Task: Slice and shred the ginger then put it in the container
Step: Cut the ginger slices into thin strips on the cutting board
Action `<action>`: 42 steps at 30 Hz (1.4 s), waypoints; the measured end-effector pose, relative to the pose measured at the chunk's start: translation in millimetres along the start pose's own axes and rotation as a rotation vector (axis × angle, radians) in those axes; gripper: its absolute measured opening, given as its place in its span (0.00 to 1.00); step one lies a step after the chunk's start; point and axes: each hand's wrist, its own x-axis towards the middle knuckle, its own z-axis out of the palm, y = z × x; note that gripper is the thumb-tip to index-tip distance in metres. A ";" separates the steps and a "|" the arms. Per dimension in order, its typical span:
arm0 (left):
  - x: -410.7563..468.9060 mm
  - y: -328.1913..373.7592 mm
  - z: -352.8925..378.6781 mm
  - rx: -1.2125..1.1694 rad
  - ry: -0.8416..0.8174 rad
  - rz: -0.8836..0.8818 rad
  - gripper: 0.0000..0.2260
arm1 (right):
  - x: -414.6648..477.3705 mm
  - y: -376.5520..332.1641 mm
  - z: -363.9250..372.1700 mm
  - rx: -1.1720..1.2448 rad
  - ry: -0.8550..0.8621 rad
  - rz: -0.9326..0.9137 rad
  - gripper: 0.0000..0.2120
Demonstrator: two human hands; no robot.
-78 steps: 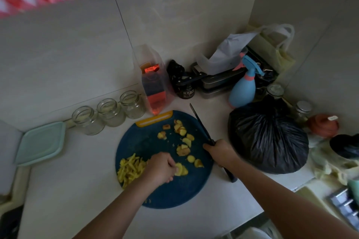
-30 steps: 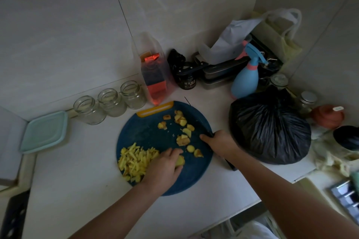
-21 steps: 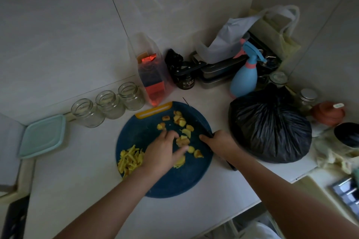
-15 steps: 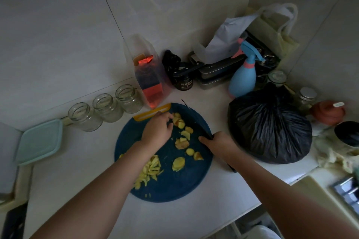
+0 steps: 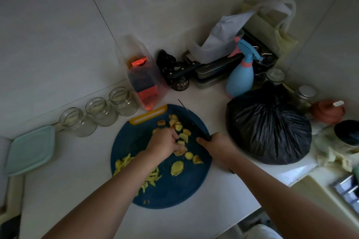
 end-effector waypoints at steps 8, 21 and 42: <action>-4.7 -5.8 3.7 -0.007 -0.050 0.083 0.15 | -0.9 -1.2 1.0 -0.021 0.002 -0.001 0.25; -5.5 -8.0 9.3 -0.053 0.011 0.064 0.17 | -3.8 -1.8 1.0 -0.040 0.018 -0.018 0.23; -24.3 -13.0 12.7 -0.035 0.146 0.161 0.06 | -6.8 -3.3 2.8 -0.022 0.024 -0.022 0.22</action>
